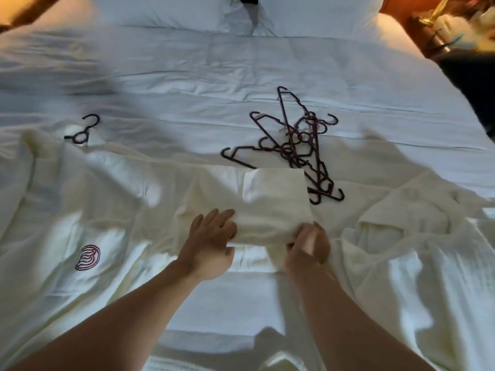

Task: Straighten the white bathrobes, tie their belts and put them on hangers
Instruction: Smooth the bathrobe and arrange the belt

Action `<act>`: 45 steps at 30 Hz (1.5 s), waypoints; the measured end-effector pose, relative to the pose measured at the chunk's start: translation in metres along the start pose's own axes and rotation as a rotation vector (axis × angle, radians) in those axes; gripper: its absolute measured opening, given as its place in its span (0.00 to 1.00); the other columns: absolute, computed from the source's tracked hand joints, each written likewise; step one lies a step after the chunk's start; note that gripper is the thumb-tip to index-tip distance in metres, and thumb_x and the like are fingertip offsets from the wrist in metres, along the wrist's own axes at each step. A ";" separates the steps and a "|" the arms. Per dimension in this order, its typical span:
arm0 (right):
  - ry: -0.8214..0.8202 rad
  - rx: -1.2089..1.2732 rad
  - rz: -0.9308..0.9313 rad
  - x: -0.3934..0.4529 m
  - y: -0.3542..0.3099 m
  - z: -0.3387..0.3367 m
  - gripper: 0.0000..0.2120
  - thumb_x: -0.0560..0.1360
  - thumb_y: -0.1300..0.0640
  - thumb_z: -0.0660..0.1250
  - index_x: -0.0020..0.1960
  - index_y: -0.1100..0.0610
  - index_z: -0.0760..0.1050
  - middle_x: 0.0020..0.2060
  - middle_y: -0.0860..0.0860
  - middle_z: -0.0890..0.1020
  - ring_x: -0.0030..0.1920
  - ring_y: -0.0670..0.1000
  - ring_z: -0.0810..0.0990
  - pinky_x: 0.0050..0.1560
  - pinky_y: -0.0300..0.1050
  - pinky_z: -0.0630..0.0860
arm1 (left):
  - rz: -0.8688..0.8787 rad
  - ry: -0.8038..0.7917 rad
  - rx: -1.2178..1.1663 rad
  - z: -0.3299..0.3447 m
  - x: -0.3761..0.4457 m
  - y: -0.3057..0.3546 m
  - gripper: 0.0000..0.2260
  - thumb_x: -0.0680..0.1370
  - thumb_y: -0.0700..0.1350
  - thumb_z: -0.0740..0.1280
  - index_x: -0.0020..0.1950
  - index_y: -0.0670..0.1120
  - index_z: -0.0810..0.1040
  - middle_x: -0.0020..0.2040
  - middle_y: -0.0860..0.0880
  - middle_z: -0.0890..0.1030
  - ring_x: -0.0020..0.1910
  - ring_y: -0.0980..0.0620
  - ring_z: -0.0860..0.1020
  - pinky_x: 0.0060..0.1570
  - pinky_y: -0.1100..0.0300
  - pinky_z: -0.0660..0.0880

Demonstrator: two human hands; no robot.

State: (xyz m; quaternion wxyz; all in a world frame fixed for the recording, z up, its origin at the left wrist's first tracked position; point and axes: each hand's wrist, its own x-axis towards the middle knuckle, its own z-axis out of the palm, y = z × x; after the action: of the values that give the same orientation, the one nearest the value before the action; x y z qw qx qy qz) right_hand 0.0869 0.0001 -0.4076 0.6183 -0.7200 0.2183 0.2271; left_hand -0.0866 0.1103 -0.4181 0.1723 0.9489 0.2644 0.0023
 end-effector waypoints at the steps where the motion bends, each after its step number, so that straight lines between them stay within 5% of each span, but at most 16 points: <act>1: -0.053 0.035 0.072 0.003 0.008 -0.008 0.14 0.70 0.69 0.60 0.46 0.53 0.78 0.36 0.54 0.76 0.28 0.51 0.74 0.31 0.41 0.71 | -0.024 -0.118 0.045 0.001 0.004 0.006 0.10 0.71 0.44 0.65 0.50 0.51 0.70 0.80 0.49 0.61 0.77 0.40 0.59 0.71 0.43 0.58; 4: -0.425 0.185 0.269 -0.010 0.013 -0.022 0.13 0.80 0.55 0.55 0.47 0.55 0.78 0.33 0.55 0.76 0.24 0.50 0.72 0.23 0.39 0.64 | -0.062 -0.303 0.189 0.006 0.009 0.014 0.07 0.74 0.53 0.60 0.51 0.55 0.70 0.82 0.52 0.51 0.80 0.40 0.49 0.74 0.38 0.49; 7: -0.570 0.099 0.255 -0.005 0.004 -0.019 0.19 0.79 0.39 0.65 0.51 0.55 0.82 0.41 0.54 0.86 0.37 0.55 0.83 0.34 0.44 0.76 | 0.009 -0.177 0.216 0.011 0.010 0.013 0.08 0.72 0.54 0.58 0.47 0.52 0.71 0.79 0.49 0.61 0.77 0.36 0.60 0.70 0.35 0.58; 9: -0.519 -0.081 0.134 0.009 -0.002 -0.015 0.12 0.75 0.48 0.74 0.51 0.56 0.82 0.44 0.56 0.86 0.42 0.57 0.83 0.42 0.50 0.77 | 0.133 0.008 0.133 0.014 0.010 0.015 0.05 0.70 0.51 0.58 0.40 0.51 0.68 0.73 0.47 0.73 0.69 0.35 0.71 0.62 0.36 0.69; 12: -0.306 -0.139 -0.219 0.026 -0.008 -0.016 0.07 0.78 0.55 0.70 0.46 0.58 0.82 0.39 0.53 0.84 0.41 0.53 0.81 0.43 0.50 0.78 | 0.256 0.229 -0.030 0.017 0.006 0.022 0.06 0.70 0.47 0.62 0.36 0.48 0.67 0.69 0.48 0.78 0.66 0.39 0.77 0.62 0.39 0.71; 14: -0.198 -0.265 -0.368 0.028 0.000 -0.024 0.12 0.79 0.54 0.65 0.46 0.62 0.81 0.37 0.53 0.82 0.40 0.54 0.77 0.43 0.46 0.73 | 0.237 0.216 0.003 0.022 0.003 0.024 0.05 0.70 0.47 0.63 0.36 0.48 0.70 0.71 0.49 0.77 0.70 0.41 0.74 0.66 0.37 0.69; 19: -0.169 -0.594 -0.214 0.049 0.033 -0.035 0.10 0.80 0.55 0.66 0.53 0.62 0.77 0.44 0.57 0.80 0.47 0.57 0.77 0.48 0.45 0.69 | 0.120 -0.214 0.130 0.024 0.009 0.030 0.10 0.75 0.56 0.61 0.39 0.51 0.73 0.82 0.53 0.57 0.81 0.47 0.53 0.76 0.39 0.52; 22: -0.106 -0.626 -0.289 0.044 0.034 -0.030 0.16 0.75 0.53 0.69 0.58 0.58 0.70 0.52 0.61 0.81 0.52 0.63 0.79 0.58 0.56 0.75 | 0.092 -0.134 -0.040 0.008 0.011 0.021 0.18 0.76 0.60 0.62 0.37 0.48 0.78 0.77 0.53 0.68 0.78 0.49 0.62 0.75 0.46 0.58; 26: -0.004 -0.904 -0.694 0.009 0.035 -0.023 0.34 0.65 0.49 0.57 0.70 0.55 0.61 0.66 0.65 0.70 0.62 0.68 0.71 0.61 0.68 0.71 | 0.047 0.157 -0.236 -0.014 -0.004 -0.006 0.14 0.74 0.58 0.65 0.37 0.49 0.80 0.66 0.51 0.80 0.64 0.49 0.78 0.62 0.50 0.72; 32: -0.282 -1.113 -1.037 -0.088 0.045 0.049 0.26 0.71 0.54 0.61 0.69 0.53 0.68 0.75 0.60 0.61 0.70 0.66 0.67 0.63 0.66 0.65 | -0.036 0.261 -0.202 -0.057 -0.060 -0.103 0.08 0.73 0.52 0.67 0.37 0.50 0.79 0.59 0.51 0.82 0.58 0.51 0.81 0.55 0.53 0.76; 38: -0.553 -1.192 -1.063 -0.175 0.093 0.123 0.26 0.73 0.56 0.67 0.69 0.45 0.65 0.79 0.54 0.54 0.77 0.58 0.60 0.71 0.65 0.59 | -0.249 0.407 0.001 -0.092 -0.132 -0.212 0.06 0.70 0.51 0.64 0.37 0.50 0.78 0.54 0.54 0.83 0.46 0.46 0.83 0.44 0.52 0.79; 42: -0.684 -1.206 -1.045 -0.226 0.126 0.182 0.25 0.78 0.52 0.61 0.74 0.43 0.62 0.81 0.49 0.50 0.80 0.51 0.52 0.76 0.62 0.53 | -0.576 0.491 0.012 -0.111 -0.153 -0.284 0.05 0.75 0.46 0.63 0.43 0.49 0.78 0.46 0.49 0.80 0.41 0.41 0.78 0.41 0.50 0.77; 45: -0.743 -1.452 -0.949 -0.249 0.155 0.218 0.26 0.82 0.45 0.52 0.79 0.42 0.53 0.82 0.47 0.44 0.81 0.51 0.41 0.77 0.64 0.44 | -0.757 0.251 -0.312 -0.107 -0.156 -0.324 0.03 0.78 0.46 0.63 0.47 0.49 0.75 0.48 0.46 0.79 0.49 0.42 0.79 0.44 0.55 0.74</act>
State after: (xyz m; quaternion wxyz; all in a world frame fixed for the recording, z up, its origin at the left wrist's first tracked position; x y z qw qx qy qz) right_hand -0.2179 0.2030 -0.4104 0.0762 -0.8242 -0.5039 0.2470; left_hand -0.3929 0.3262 -0.4098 0.2688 0.7398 0.6096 0.0944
